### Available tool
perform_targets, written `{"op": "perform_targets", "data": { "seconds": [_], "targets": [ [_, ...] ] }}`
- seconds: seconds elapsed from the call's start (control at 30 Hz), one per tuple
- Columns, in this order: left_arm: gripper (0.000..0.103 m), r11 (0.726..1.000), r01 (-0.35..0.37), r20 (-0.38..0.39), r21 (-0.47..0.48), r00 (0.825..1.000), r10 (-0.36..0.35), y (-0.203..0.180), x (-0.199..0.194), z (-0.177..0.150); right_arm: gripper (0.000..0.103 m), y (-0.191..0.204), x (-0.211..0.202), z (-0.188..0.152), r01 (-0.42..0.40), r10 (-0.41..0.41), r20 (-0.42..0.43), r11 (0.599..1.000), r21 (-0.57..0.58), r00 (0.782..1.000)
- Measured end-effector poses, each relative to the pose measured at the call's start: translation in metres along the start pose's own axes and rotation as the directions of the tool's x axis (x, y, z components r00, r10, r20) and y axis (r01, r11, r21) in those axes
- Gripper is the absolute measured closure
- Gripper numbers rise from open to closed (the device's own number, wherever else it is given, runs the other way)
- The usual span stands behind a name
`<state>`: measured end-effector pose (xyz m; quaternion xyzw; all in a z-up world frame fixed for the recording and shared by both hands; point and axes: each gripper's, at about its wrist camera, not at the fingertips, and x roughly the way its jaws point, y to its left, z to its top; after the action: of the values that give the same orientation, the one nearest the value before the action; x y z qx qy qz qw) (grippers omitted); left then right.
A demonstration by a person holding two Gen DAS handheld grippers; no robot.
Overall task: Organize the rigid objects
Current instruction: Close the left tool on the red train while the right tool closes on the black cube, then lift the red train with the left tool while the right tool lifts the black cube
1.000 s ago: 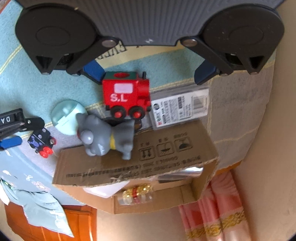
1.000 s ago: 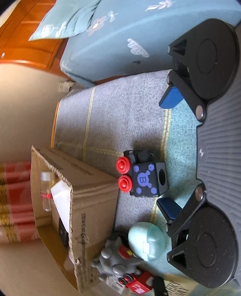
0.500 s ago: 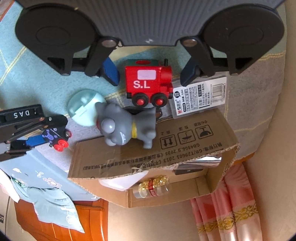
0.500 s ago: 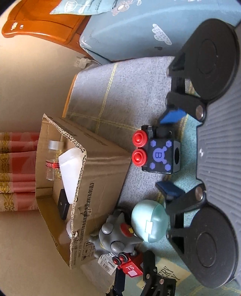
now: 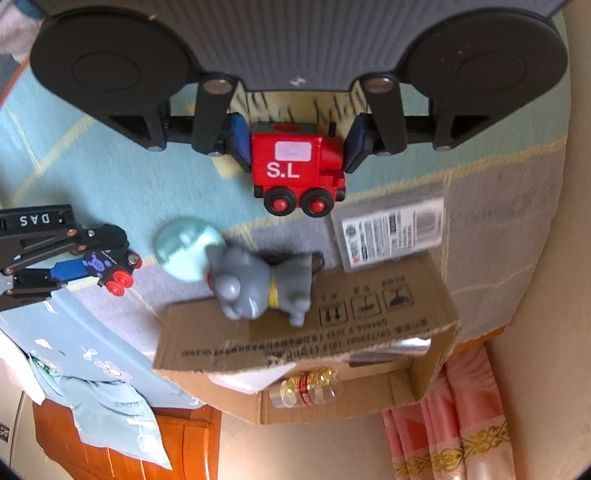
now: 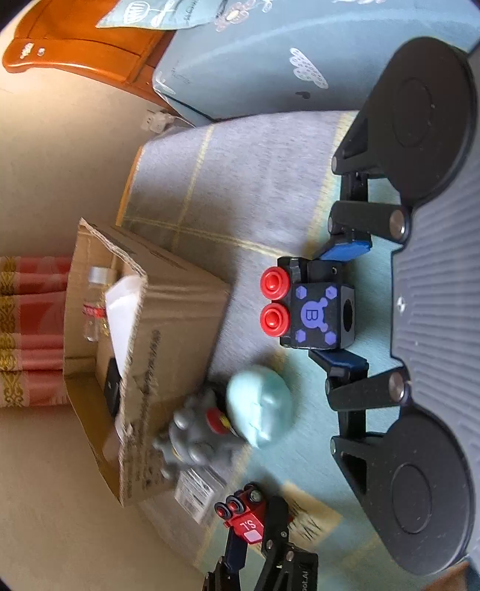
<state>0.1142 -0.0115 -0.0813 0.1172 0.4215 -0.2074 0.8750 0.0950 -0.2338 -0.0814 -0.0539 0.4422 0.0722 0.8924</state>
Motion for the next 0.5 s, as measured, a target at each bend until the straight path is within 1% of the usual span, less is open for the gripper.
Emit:
{"op": "perform_targets", "data": {
  "seconds": [0.1,0.2,0.37,0.43,0.5],
  "targets": [
    [0.053,1.0,0.004,-0.003,-0.003,1.0,-0.004,-0.001,-0.007,-0.01,0.05,0.007,-0.008,-0.01,-0.028,0.028,-0.011,1.0,-0.002,1.0],
    [0.05,1.0,-0.008,0.004,0.002,1.0,0.008,-0.001,-0.01,-0.014,0.047,0.013,-0.013,-0.015,-0.036,0.036,-0.012,0.999,-0.014,0.999],
    [0.041,0.999,-0.021,0.011,-0.024,1.0,0.021,0.001,-0.006,-0.012,0.045,0.012,-0.011,-0.014,-0.027,0.027,-0.003,1.0,-0.007,1.0],
    [0.041,0.999,-0.019,0.012,-0.03,1.0,0.02,0.002,-0.005,-0.011,0.042,0.012,-0.009,-0.012,-0.028,0.028,0.0,1.0,0.005,1.0],
    [0.041,0.999,-0.016,0.014,-0.032,1.0,0.017,0.001,-0.004,-0.01,0.042,0.013,-0.008,-0.012,-0.019,0.019,0.005,1.0,-0.002,1.0]
  ]
}}
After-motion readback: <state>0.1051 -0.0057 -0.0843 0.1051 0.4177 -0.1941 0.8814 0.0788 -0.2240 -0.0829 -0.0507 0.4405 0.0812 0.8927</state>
